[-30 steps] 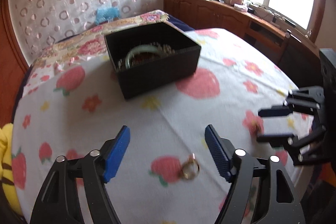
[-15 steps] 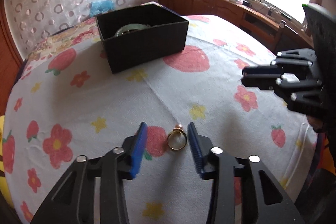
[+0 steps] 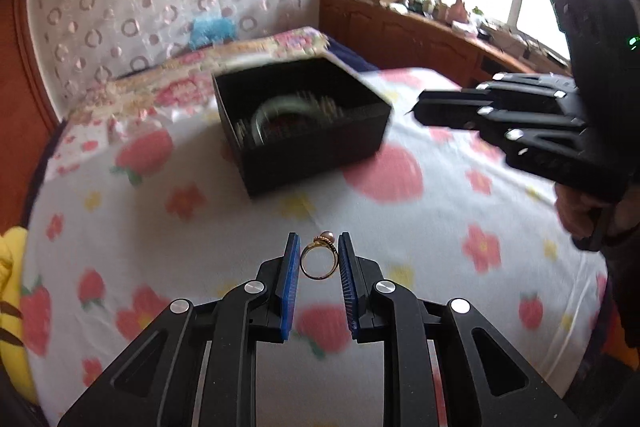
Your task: Organize jewelry
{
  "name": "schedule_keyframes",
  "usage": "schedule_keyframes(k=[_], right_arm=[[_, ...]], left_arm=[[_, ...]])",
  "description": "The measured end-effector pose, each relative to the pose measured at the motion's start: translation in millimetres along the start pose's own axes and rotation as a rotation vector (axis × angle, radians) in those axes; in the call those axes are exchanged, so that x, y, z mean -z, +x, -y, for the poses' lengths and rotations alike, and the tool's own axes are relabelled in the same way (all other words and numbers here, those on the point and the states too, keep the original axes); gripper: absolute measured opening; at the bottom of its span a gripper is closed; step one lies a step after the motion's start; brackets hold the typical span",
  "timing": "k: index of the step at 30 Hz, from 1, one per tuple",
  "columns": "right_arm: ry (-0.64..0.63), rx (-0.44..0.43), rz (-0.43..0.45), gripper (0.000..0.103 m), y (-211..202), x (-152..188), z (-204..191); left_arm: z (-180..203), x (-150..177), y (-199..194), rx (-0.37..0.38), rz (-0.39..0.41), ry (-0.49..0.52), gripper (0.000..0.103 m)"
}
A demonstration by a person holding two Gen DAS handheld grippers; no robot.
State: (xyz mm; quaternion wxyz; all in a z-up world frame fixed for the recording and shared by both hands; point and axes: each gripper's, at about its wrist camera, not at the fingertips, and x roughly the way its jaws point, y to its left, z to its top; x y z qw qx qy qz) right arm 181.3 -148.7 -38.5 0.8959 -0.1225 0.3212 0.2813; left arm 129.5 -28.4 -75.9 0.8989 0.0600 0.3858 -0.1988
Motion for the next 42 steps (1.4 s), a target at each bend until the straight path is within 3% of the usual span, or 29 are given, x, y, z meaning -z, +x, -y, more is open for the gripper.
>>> schedule_keyframes(k=[7,16,20,26,32,35,39,42], right_arm=[[0.022,-0.002,0.01,0.015,33,-24,17],[0.065,-0.033,0.007,0.017,47,-36,28],[0.076,-0.032,0.014,0.032,46,-38,31],[0.109,-0.021,0.025,0.033,35,-32,35],[0.148,0.013,0.045,0.033,14,-18,37],[0.178,0.043,0.063,0.034,1,-12,36],[0.205,0.098,0.104,0.058,-22,-3,29],[0.228,0.132,0.138,0.073,-41,4,23]], left_arm=[[-19,-42,-3,-0.031,0.09,-0.048,0.018],[-30,-69,10,-0.08,0.105,-0.055,0.018],[-35,-81,19,-0.087,0.105,-0.063,0.018],[-37,-91,33,-0.101,0.097,-0.077,0.018],[-32,-87,32,-0.113,0.102,-0.094,0.042],[-31,-83,24,-0.128,0.114,-0.106,0.059],[-27,-72,0,-0.17,0.149,-0.129,0.082],[-23,-63,-21,-0.199,0.177,-0.146,0.091]])
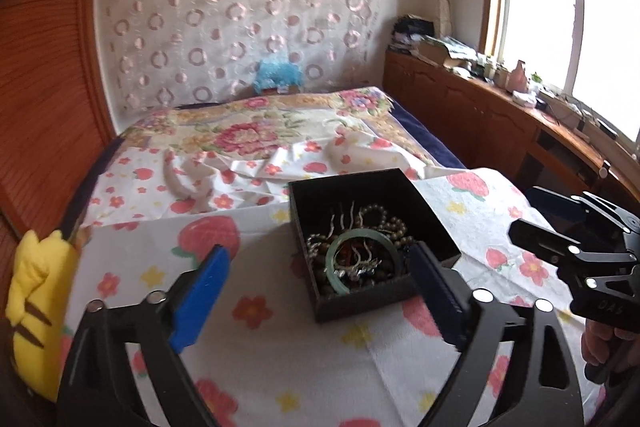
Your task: Organize jewelry
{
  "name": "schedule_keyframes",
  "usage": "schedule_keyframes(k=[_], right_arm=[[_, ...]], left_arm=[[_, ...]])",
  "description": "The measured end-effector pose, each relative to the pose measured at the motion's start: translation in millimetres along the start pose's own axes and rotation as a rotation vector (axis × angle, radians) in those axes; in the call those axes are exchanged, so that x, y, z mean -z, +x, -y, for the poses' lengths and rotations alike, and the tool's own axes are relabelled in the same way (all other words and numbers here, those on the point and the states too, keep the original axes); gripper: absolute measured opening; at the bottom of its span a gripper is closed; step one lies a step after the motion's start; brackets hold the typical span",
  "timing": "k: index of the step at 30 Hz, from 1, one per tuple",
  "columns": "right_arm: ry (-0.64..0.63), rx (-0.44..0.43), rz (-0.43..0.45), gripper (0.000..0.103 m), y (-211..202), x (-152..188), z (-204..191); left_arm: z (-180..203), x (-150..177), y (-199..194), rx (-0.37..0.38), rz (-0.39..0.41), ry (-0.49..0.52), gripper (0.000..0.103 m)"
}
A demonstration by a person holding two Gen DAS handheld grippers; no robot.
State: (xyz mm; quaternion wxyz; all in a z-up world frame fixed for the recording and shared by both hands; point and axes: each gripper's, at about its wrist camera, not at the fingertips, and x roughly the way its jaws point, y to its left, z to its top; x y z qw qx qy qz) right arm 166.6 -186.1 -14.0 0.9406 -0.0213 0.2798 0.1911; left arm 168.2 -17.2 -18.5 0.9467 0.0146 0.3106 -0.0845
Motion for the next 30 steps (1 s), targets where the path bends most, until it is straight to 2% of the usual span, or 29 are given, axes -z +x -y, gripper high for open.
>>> schedule_keyframes(k=[3,8,18,30], right_arm=[[0.014,0.017,0.042,0.088,-20,3,-2],[0.027,0.033,0.095,0.1,-49,9,-8],[0.055,0.107,0.118,0.1,-87,19,-15],[0.065,0.126,0.128,0.1,-91,28,-18]], left_arm=[[-1,8,-22,-0.014,0.027,-0.016,0.093],[0,21,-60,-0.053,0.066,-0.025,0.095],[2,38,-101,-0.113,0.082,-0.046,0.095],[10,44,-105,-0.135,0.098,-0.039,0.095]])
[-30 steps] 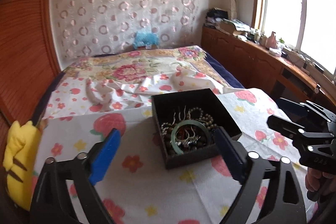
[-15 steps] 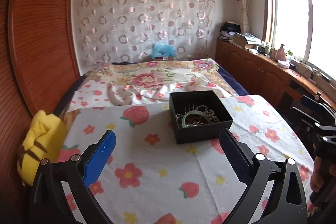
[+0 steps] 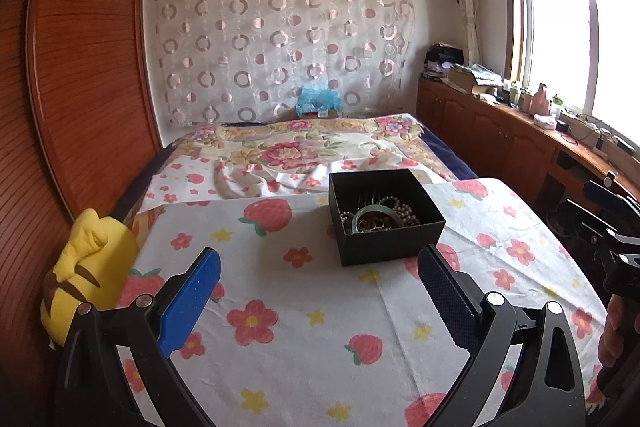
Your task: Organize jewelry
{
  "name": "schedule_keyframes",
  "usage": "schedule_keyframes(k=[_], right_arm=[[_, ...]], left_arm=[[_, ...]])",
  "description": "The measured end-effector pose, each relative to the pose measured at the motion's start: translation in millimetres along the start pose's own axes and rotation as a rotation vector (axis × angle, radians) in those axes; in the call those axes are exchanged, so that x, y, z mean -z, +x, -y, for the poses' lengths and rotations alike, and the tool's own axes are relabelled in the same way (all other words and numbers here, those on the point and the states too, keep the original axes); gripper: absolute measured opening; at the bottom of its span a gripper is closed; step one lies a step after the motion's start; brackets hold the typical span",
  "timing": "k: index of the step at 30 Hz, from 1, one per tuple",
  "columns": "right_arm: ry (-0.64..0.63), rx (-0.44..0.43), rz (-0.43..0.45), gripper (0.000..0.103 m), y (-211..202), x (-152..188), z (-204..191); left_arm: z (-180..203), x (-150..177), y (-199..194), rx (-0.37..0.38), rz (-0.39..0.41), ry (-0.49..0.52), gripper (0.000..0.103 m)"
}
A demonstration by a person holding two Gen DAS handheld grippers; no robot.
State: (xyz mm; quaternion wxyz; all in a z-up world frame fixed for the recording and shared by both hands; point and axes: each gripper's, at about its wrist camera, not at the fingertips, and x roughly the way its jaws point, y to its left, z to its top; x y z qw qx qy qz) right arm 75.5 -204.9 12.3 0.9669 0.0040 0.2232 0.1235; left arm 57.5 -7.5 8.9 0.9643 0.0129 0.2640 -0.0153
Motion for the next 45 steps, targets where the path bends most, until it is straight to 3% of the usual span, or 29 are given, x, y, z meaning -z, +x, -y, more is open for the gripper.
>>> schedule_keyframes(k=[45], right_arm=[[0.005,0.001,-0.007,0.1,-0.9,2.5,-0.1]], left_arm=[[4.2,0.7,-5.6,0.009,0.019,-0.013,0.095]])
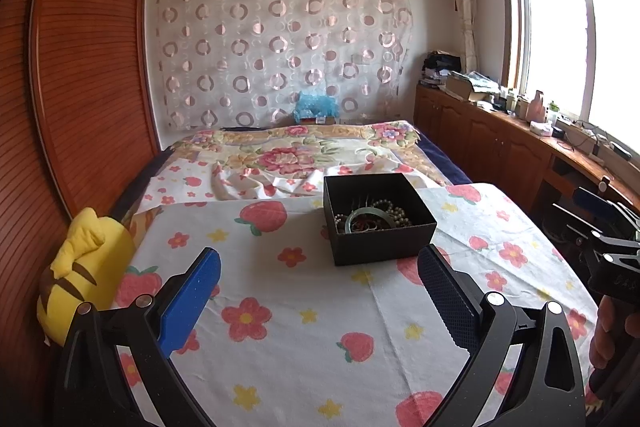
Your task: Organize jewelry
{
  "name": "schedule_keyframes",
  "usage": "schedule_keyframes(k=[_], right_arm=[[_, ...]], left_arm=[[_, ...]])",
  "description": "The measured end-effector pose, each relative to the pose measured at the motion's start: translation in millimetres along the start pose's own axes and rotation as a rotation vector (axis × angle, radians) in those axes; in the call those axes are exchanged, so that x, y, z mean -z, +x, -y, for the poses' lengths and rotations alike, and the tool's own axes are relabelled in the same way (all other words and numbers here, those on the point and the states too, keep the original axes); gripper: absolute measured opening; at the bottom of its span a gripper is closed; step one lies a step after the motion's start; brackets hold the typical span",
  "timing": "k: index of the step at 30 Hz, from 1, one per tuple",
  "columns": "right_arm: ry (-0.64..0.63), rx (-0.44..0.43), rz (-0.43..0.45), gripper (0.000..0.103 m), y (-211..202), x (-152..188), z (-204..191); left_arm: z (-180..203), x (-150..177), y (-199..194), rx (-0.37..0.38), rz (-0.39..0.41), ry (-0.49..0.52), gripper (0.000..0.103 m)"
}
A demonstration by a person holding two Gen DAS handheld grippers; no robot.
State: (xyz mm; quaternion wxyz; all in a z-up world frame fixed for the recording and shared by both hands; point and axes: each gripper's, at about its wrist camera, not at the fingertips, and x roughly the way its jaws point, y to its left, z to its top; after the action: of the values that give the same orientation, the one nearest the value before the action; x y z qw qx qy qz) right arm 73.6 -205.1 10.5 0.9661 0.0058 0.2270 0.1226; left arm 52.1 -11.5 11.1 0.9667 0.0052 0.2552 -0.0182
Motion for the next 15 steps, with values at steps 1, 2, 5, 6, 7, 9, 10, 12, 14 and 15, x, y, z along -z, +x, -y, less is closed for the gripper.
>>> schedule_keyframes(k=[1,2,5,6,7,9,10,12,14,15], right_arm=[[0.0,0.001,-0.001,0.1,-0.4,-0.6,0.1],[-0.001,0.001,-0.001,0.1,-0.2,-0.3,0.0],[0.0,0.0,-0.001,0.1,-0.3,-0.2,0.4],[-0.001,0.001,0.0,0.1,-0.4,-0.2,0.4],[-0.001,0.001,-0.001,0.1,-0.1,0.3,0.1],[-0.001,-0.001,-0.001,0.1,-0.3,0.1,0.4],[0.0,0.0,0.0,0.1,-0.4,-0.2,0.4],[0.001,0.0,0.0,0.1,-0.3,0.1,0.4],[0.001,-0.001,0.0,0.1,-0.4,-0.1,0.6],[0.0,0.0,0.0,0.1,-0.5,-0.2,0.5]], left_arm=[[0.7,-0.3,-1.0,0.001,0.002,0.0,0.095],[1.3,-0.1,-2.1,0.001,0.005,0.001,0.095],[3.8,0.5,-3.1,-0.003,0.008,0.005,0.095],[3.9,0.4,-3.1,-0.001,0.008,0.004,0.095],[3.4,0.6,-3.1,0.0,0.008,0.002,0.095],[3.8,0.6,-3.3,-0.001,0.006,-0.003,0.095],[3.2,0.9,-4.0,0.0,0.007,-0.004,0.095],[3.5,0.9,-5.1,-0.002,0.008,-0.003,0.095],[3.3,1.1,-4.9,0.0,0.008,-0.002,0.095],[3.3,1.2,-5.1,-0.001,0.009,-0.002,0.095]])
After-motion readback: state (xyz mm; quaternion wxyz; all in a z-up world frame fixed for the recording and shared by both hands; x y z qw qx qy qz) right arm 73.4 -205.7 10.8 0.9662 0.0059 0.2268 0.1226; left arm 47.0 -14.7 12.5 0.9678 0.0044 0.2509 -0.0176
